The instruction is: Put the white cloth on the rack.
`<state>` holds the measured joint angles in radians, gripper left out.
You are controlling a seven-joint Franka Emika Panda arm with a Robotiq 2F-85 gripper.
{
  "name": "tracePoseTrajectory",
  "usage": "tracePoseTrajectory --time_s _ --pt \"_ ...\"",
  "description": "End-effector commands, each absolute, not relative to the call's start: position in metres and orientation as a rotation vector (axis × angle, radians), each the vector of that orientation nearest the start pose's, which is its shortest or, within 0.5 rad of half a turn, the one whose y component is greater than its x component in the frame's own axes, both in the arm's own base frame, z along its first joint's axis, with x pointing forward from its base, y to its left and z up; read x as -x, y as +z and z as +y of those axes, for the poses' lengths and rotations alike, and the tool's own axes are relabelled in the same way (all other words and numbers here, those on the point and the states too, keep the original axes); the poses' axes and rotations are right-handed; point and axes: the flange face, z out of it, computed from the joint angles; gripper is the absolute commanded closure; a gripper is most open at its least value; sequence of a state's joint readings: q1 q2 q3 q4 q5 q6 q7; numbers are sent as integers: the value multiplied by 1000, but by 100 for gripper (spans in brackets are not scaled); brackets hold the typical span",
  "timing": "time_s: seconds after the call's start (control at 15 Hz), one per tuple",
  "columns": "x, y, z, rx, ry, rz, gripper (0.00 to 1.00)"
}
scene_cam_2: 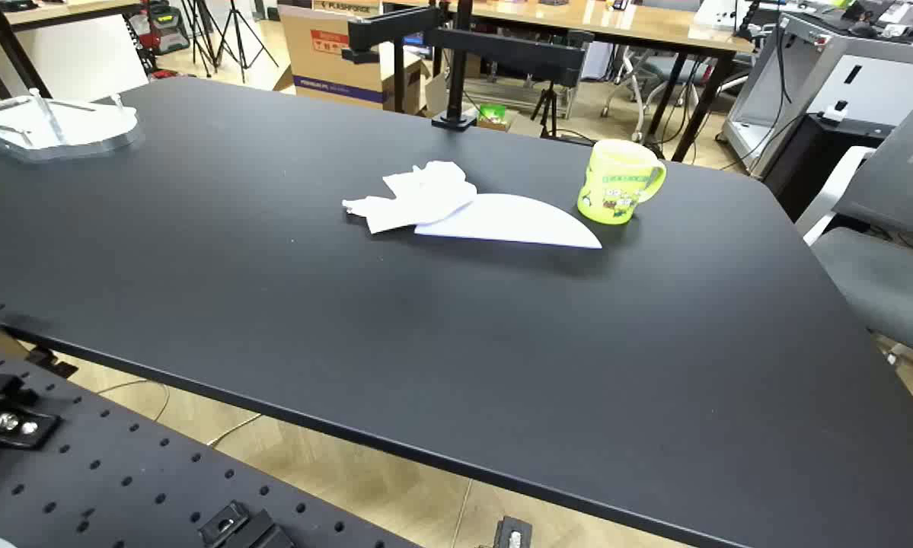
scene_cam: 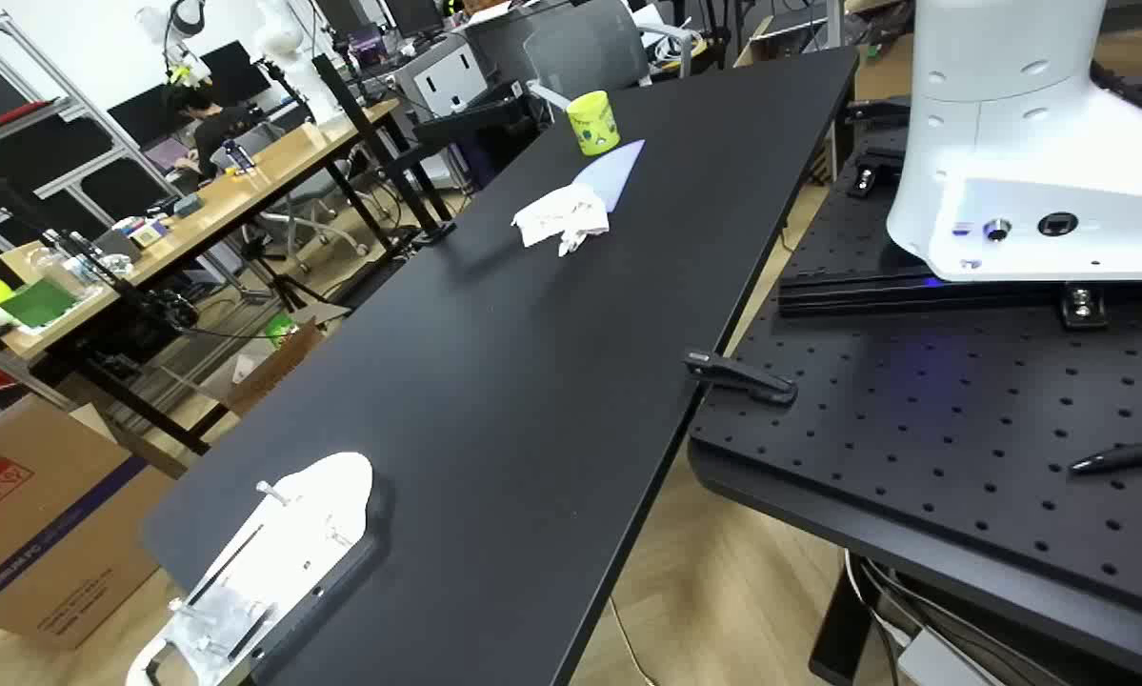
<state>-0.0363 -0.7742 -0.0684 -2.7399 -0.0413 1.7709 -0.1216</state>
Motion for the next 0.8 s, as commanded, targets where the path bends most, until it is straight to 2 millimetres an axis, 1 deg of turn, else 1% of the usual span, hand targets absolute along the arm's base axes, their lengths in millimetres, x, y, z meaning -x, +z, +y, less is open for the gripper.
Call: tracePoseTrajectory --time_s 0.0,0.67,0.73 --pt "-288 423 -32 3097 302 -82 0" --pt "-288 423 -32 3097 302 -83 0" --pt "-292 423 -37 3117 237 -48 0"
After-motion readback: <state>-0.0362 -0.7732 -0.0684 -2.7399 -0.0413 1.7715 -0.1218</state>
